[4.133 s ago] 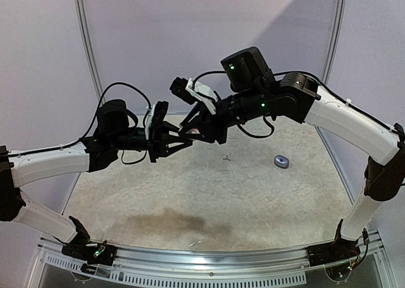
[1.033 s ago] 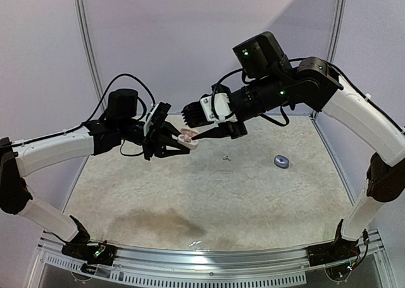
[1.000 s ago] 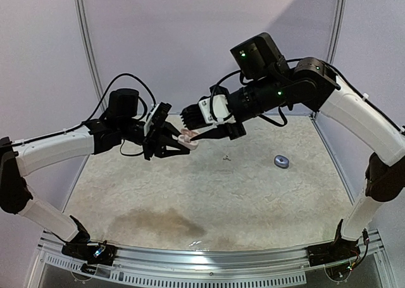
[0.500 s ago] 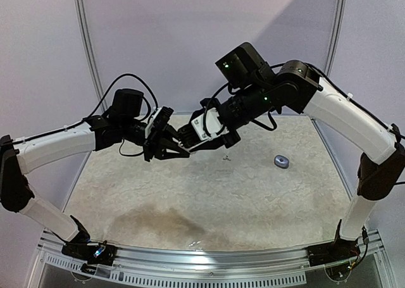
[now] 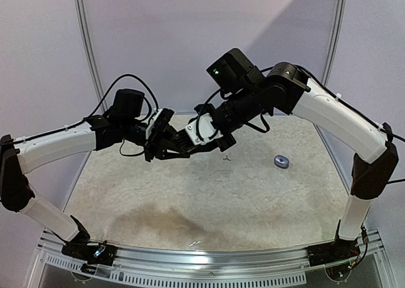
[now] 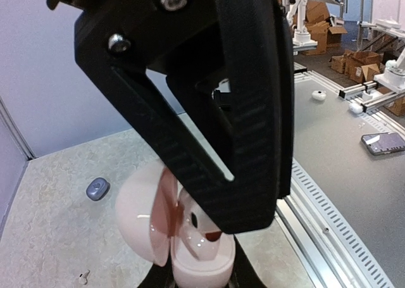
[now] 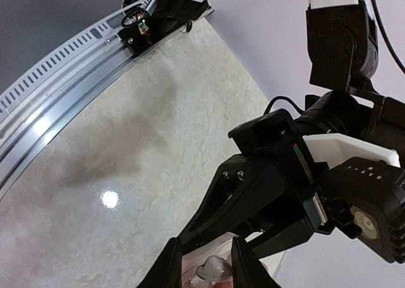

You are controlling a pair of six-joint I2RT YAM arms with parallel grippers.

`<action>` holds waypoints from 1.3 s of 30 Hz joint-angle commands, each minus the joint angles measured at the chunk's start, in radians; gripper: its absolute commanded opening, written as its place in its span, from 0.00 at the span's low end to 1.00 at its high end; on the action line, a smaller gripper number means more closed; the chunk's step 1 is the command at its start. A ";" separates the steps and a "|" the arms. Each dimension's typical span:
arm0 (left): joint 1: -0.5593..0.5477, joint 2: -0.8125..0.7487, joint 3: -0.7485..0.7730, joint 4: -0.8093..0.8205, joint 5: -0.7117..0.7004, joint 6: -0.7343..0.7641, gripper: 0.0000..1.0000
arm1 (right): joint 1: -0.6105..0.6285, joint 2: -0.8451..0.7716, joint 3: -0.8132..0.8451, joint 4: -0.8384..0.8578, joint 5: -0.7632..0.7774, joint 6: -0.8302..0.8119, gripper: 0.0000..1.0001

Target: Insert the wireless bluetooth earbuds into the charging case

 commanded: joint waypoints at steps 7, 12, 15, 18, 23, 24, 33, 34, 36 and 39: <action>-0.009 -0.003 0.011 -0.020 -0.013 0.007 0.00 | -0.013 -0.012 -0.065 0.023 0.023 0.059 0.21; -0.009 -0.014 0.004 -0.010 -0.024 0.010 0.00 | -0.017 -0.012 -0.077 0.032 0.076 0.117 0.19; -0.009 -0.024 -0.005 -0.002 -0.038 0.010 0.00 | -0.019 -0.020 -0.093 0.043 0.073 0.164 0.15; -0.009 -0.030 -0.013 0.007 -0.050 0.006 0.00 | -0.018 -0.040 -0.132 0.074 0.081 0.195 0.14; -0.009 -0.039 -0.031 0.044 -0.073 -0.008 0.00 | -0.019 -0.085 -0.206 0.121 0.114 0.238 0.21; -0.009 -0.040 -0.031 0.047 -0.073 -0.010 0.00 | -0.019 -0.092 -0.214 0.132 0.116 0.246 0.22; -0.010 -0.042 -0.033 0.052 -0.067 -0.016 0.00 | -0.016 -0.095 -0.220 0.194 0.136 0.269 0.22; -0.010 -0.042 -0.033 0.052 -0.068 -0.016 0.00 | -0.017 -0.095 -0.219 0.194 0.134 0.272 0.21; -0.009 -0.044 -0.037 0.053 -0.074 -0.017 0.00 | -0.017 -0.094 -0.222 0.193 0.130 0.288 0.18; -0.010 -0.052 -0.052 0.092 -0.118 -0.049 0.00 | -0.017 -0.094 -0.225 0.201 0.132 0.342 0.17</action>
